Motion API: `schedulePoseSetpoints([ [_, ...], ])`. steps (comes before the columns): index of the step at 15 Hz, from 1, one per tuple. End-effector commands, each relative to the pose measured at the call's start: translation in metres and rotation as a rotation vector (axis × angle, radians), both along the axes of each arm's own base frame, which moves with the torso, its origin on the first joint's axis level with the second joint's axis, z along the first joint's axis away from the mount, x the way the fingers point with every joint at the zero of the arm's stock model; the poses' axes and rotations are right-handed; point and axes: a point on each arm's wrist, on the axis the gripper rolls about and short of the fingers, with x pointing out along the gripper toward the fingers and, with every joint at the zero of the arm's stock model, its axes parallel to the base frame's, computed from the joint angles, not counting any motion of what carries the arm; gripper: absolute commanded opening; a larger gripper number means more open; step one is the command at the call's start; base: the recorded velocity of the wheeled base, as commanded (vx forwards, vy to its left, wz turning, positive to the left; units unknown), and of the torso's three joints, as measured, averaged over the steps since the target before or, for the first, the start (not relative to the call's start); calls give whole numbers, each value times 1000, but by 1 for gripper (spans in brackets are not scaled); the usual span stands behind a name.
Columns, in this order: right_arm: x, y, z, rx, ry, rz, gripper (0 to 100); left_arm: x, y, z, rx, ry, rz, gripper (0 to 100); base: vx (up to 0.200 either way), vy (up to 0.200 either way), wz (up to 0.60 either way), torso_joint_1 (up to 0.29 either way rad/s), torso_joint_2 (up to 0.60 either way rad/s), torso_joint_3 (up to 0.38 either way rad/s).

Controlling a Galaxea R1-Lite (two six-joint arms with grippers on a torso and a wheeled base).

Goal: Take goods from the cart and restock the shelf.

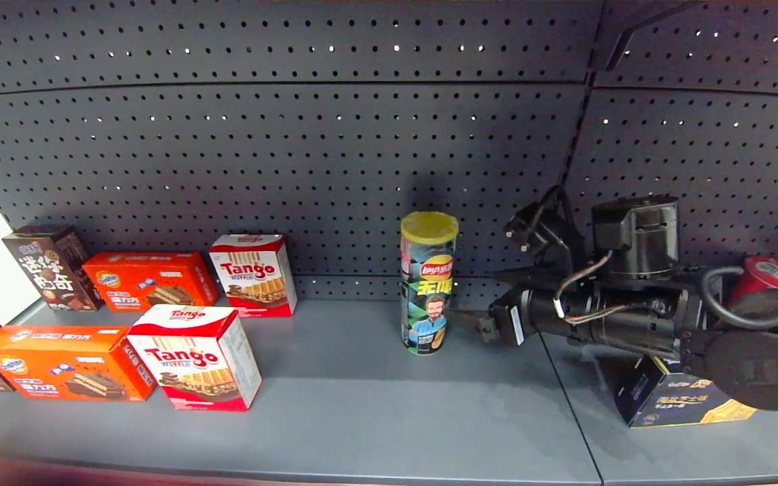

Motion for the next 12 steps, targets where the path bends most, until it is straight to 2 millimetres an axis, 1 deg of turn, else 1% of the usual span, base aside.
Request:
schedulePoseSetpoints([
  [1, 11, 2, -4, 17, -4, 24, 100, 0, 0, 0, 0, 0, 0, 0, 0, 0, 0, 0, 0, 0],
  [4, 13, 6, -9, 52, -9, 117, 100, 0, 0, 1, -1, -1, 2, 0, 0, 0, 0, 0, 0, 0],
  [6, 21, 4, -14, 60, -9, 143, 100, 0, 0, 1, -1, -3, 2, 0, 0, 0, 0, 0, 0, 0],
  [9, 33, -6, -23, 25, -24, 130, 100, 0, 0, 1, 0, -4, 2, 0, 0, 0, 0, 0, 0, 0],
  [12, 43, -16, -28, 44, -31, 192, 100, 0, 0, 1, 2, -5, 0, 0, 0, 0, 0, 0, 0, 0],
])
